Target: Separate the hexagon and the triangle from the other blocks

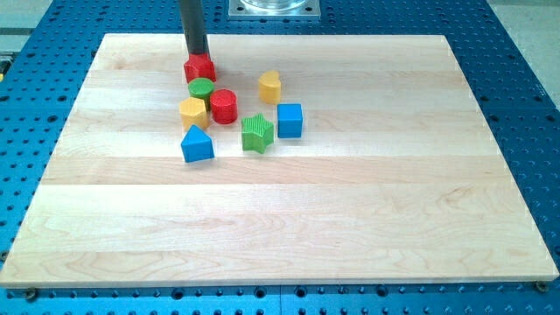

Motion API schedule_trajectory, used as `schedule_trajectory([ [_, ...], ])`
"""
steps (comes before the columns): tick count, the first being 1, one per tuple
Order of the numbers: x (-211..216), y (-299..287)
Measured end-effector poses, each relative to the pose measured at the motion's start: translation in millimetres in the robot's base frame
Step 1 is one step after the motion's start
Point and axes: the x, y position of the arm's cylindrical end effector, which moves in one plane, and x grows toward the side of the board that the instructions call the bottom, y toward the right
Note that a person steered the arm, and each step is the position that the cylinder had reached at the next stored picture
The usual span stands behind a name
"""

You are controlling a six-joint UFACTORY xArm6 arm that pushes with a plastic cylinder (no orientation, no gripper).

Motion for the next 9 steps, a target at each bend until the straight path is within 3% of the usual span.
schedule_trajectory([
  [1,0.0,0.0],
  [4,3.4,-78.1],
  [5,33.8,-96.5],
  [6,77.6,-91.7],
  [9,89.2,-45.2],
])
